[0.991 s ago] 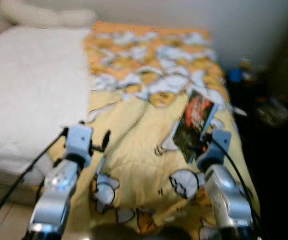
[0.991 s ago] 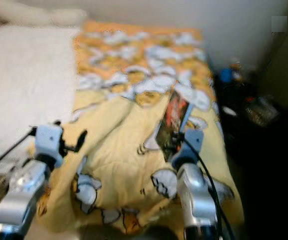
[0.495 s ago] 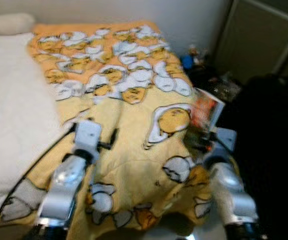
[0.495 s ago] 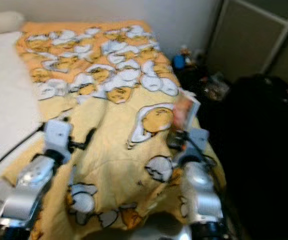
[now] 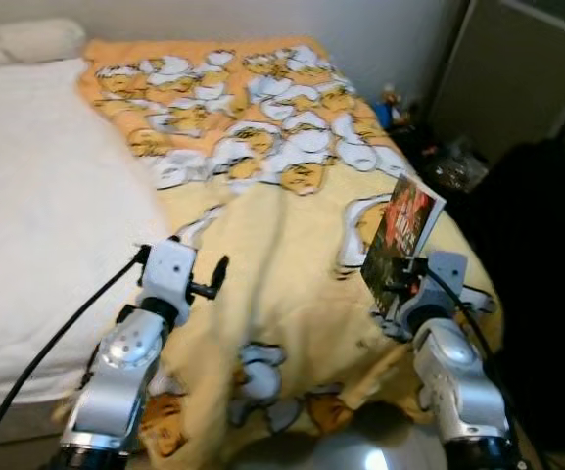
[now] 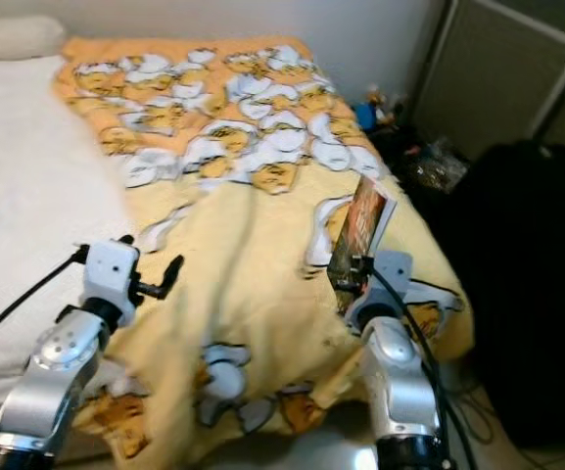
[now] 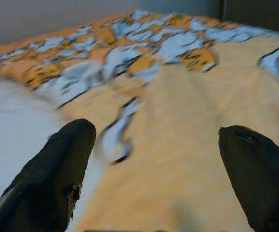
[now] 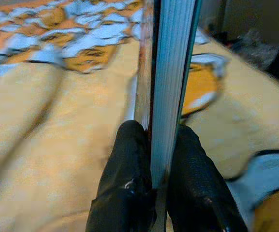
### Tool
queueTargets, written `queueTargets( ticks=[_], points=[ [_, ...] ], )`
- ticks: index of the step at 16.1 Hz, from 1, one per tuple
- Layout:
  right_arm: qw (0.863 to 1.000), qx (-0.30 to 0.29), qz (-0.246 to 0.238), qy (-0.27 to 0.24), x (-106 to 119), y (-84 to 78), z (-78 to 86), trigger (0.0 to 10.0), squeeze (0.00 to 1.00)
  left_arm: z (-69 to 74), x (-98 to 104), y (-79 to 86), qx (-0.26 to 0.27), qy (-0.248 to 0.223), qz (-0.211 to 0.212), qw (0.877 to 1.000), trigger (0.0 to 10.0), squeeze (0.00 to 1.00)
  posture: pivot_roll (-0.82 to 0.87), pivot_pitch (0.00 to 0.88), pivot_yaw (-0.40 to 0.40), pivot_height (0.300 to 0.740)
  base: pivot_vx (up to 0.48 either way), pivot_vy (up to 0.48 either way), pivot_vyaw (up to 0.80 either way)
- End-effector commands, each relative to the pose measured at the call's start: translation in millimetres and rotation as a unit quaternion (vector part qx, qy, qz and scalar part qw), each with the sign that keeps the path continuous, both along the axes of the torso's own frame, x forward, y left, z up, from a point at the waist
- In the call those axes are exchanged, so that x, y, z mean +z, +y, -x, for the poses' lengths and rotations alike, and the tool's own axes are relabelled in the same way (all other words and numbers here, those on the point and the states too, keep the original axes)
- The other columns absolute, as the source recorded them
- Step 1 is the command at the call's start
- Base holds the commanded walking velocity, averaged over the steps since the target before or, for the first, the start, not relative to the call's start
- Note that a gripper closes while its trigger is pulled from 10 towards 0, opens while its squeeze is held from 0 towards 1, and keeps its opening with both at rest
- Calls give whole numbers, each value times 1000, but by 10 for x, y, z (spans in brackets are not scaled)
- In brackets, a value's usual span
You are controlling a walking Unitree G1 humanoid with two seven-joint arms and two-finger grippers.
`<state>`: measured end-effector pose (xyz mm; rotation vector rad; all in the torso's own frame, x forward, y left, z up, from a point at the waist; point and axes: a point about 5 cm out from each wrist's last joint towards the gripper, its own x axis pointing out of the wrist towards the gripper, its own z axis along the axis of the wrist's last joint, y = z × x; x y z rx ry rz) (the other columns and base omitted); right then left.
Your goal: Clean up the room
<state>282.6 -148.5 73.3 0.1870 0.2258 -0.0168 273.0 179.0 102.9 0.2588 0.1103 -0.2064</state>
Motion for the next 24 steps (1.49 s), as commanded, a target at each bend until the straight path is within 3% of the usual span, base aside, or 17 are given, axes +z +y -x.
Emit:
queueTargets(
  ticks=[1, 24],
  points=[
    [1000, 7, -1, -28, 128, 29, -42, 10000, 0, -25, 48, -21, -3, -8, -1, 1000, 10000, 0, 43, 28, -2, 740, 0, 390, 0],
    [998, 28, 19, -44, 174, 67, -40, 10000, 0, -14, 27, -31, 2, -8, 4, 1000, 10000, 0, 38, 0, -4, 740, 0, 389, 0]
  ],
)
